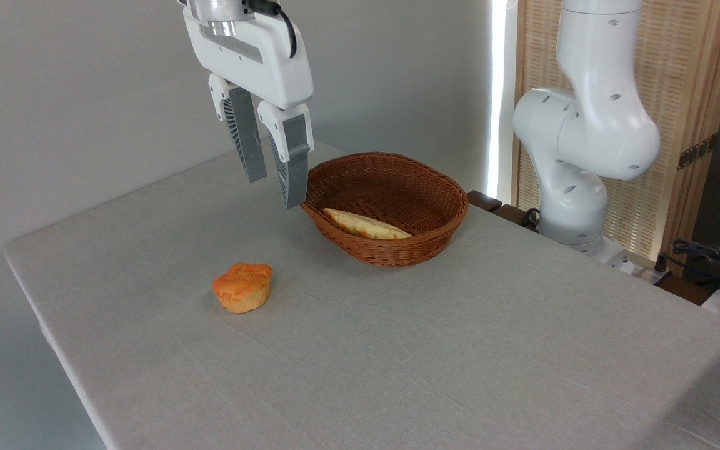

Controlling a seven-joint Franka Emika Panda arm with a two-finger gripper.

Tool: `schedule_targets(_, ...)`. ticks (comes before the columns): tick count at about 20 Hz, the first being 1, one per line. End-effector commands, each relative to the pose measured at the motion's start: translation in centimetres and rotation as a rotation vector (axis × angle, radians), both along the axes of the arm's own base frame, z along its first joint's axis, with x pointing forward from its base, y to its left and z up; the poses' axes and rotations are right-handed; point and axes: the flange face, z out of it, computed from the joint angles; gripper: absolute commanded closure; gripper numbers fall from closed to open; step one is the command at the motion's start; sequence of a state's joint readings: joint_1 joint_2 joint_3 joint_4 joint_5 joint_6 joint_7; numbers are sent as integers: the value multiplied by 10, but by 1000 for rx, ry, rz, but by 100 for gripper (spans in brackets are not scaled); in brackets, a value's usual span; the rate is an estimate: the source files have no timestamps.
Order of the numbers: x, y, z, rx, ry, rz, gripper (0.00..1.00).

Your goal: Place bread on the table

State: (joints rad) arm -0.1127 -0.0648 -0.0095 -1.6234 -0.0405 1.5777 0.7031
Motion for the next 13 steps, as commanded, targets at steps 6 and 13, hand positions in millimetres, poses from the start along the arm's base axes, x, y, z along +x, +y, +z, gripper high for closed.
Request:
schedule_targets(6,9,13,0,13,18,21,0)
schedule_targets(13,9,14,0,16,17,19,0)
